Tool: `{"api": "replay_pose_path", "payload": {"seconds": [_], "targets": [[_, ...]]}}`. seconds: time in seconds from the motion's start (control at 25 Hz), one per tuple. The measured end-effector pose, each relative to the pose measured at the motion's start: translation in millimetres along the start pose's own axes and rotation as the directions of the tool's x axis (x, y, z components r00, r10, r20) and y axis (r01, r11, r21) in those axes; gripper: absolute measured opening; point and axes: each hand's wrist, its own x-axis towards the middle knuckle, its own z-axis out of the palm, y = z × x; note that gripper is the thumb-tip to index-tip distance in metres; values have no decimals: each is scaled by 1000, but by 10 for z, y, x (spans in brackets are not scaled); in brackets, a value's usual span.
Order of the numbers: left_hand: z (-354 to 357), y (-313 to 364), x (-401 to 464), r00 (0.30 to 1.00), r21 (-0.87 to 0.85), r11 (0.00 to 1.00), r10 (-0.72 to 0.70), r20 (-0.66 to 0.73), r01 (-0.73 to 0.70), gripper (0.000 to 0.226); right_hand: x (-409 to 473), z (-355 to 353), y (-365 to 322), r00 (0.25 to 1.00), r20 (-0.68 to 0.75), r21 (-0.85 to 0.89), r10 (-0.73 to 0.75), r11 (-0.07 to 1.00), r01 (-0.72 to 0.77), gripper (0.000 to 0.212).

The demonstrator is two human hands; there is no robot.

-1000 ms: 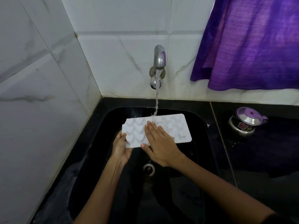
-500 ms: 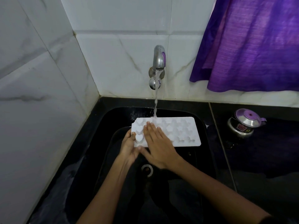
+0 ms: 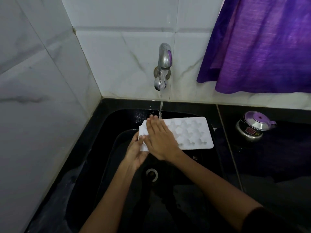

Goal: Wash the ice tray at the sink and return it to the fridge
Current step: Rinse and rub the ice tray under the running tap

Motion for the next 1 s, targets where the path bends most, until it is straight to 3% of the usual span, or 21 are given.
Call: {"api": "replay_pose_path", "payload": {"seconds": [0.16,0.28,0.44,0.72,0.84,1.0], "targets": [[-123,73,19,998,51,999,-3,-66,7,23,-399,153,-115,976,-25,-11,-217,976,216,62],[-144,49,17,998,0,1000,-12,-68,12,30,-450,149,-7,993,-49,-75,-111,991,107,66],[-95,-33,-4,999,39,999,-32,5,32,31,-87,78,-31,1000,3,-32,22,999,-21,76],[-136,35,-13,1000,9,1000,-9,-20,9,22,-250,122,5,955,-11,-47,-297,954,296,58],[-169,75,27,1000,-55,998,15,-21,-16,26,-414,135,199,974,-83,-121,-211,972,200,54],[-92,23,34,1000,5,1000,20,-4,-20,29,-171,54,140,995,-97,-124,-1,992,-11,62]]}}
